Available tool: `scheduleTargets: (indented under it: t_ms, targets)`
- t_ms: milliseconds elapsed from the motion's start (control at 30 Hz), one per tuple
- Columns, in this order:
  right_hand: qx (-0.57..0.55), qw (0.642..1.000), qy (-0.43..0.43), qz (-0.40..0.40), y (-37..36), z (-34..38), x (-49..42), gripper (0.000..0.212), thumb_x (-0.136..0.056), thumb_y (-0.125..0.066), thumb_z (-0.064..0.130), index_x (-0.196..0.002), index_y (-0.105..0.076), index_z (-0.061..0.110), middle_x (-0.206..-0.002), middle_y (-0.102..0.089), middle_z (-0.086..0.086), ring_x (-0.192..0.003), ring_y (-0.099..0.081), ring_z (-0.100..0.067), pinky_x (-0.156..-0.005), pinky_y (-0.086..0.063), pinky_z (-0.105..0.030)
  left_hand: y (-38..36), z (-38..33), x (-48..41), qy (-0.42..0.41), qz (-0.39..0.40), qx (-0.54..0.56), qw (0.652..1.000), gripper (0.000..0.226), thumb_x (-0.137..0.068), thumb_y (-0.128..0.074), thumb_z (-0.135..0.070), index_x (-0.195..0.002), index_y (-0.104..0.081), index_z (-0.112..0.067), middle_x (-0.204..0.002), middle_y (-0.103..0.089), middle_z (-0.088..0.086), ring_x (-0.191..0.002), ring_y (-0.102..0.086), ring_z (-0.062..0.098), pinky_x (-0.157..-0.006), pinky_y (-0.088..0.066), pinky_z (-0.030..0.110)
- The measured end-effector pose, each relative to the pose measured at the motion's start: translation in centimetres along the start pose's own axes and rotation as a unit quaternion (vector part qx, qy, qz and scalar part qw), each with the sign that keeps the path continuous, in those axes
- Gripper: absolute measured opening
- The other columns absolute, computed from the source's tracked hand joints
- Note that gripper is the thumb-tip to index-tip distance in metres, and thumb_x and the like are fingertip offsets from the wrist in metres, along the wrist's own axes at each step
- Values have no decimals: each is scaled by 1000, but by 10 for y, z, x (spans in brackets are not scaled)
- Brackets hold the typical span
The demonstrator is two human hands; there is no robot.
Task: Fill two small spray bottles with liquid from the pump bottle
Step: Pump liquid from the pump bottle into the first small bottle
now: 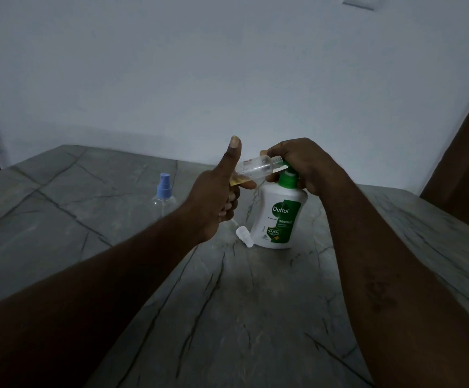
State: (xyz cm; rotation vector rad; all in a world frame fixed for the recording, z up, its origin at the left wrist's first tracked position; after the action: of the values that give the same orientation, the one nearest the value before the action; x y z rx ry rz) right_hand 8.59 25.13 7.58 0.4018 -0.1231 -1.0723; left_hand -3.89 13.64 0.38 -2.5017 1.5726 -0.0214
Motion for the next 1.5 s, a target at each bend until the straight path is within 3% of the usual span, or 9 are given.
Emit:
scheduleTargets:
  t_ms: [167, 267, 500, 600, 733, 867, 967, 1133, 1500]
  targets:
    - [13, 1000, 14, -6, 0, 1, 1, 9, -93, -72, 23, -91, -77, 16, -87, -75, -5, -50, -67, -14, -45, -49, -16, 0, 0, -1, -1, -6, -8, 1000, 87, -81, -45, -86, -92, -75, -4, -54, -41, -2, -48, -30, 11, -47, -29, 25]
    - [47, 997, 47, -28, 3, 5, -2, 19, -92, -72, 31, -98, -77, 13, -93, -77, -4, -56, -69, -14, -58, -53, -24, -2, -1, -1, -4, -1, -7, 1000, 87, -82, -45, -85, -93, -76, -5, -54, -41, -3, -48, -31, 11, -47, -28, 25]
    - [6, 1000, 22, 2, 1, 0, -4, 13, -92, -65, 14, -90, -77, 16, -87, -78, 1, -61, -71, -19, -80, -57, -39, -2, -2, -1, -7, 4, -1, 1000, 82, -81, -47, -85, -84, -76, -8, -54, -42, -2, -48, -31, 10, -47, -28, 25]
    - [-26, 1000, 1, 9, 0, -4, -6, 16, -93, -64, 12, -86, -78, 13, -86, -78, -5, -59, -70, -22, -76, -55, -36, -1, -1, 0, -5, -1, -4, 1000, 81, -83, -47, -84, -83, -75, -8, -54, -42, -2, -48, -31, 10, -49, -28, 25]
    - [2, 1000, 14, 7, 2, -2, -3, 14, -94, -64, 13, -90, -77, 18, -93, -77, -1, -54, -68, -16, -52, -52, -19, -1, -1, 0, -6, 0, -4, 1000, 80, -82, -46, -84, -82, -75, -9, -55, -42, -2, -48, -31, 10, -49, -28, 26]
    - [40, 997, 61, -28, 6, 5, -6, 11, -90, -69, 19, -93, -77, 12, -106, -78, 1, -59, -68, -16, -65, -57, -28, -2, -2, 0, -13, 14, 7, 1000, 79, -82, -47, -83, -82, -76, -10, -55, -41, -2, -49, -30, 11, -49, -27, 26]
    - [27, 998, 52, -25, 6, 5, -6, 9, -92, -69, 19, -93, -77, 14, -94, -77, 0, -59, -68, -16, -64, -56, -29, -2, -3, 0, -22, 21, 18, 999, 79, -79, -51, -83, -86, -74, -7, -55, -42, -3, -49, -29, 11, -50, -26, 27]
    - [-15, 1000, 9, -11, 1, 1, -2, 14, -96, -63, 8, -98, -77, 8, -86, -72, 0, -50, -65, -14, -40, -44, -13, -2, -3, 0, -33, 10, 32, 999, 72, -85, -55, -75, -88, -70, -5, -54, -43, -4, -47, -31, 9, -50, -26, 27]
    - [87, 993, 69, -48, 6, 5, -9, 16, -93, -69, 28, -96, -76, 14, -98, -75, -2, -60, -69, -12, -56, -51, -26, -3, -3, 0, -25, 23, 37, 999, 70, -81, -57, -74, -91, -72, -6, -55, -46, -3, -49, -32, 10, -53, -27, 28]
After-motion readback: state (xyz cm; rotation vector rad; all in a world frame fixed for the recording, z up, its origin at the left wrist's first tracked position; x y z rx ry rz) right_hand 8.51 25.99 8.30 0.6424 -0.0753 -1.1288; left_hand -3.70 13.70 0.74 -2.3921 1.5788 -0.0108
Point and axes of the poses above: each hand's wrist, its own x-axis away from the middle knuckle, its own y-axis out of the back of the hand, z = x × y, the point moved 1 cm from there along -x, towards the middle knuckle
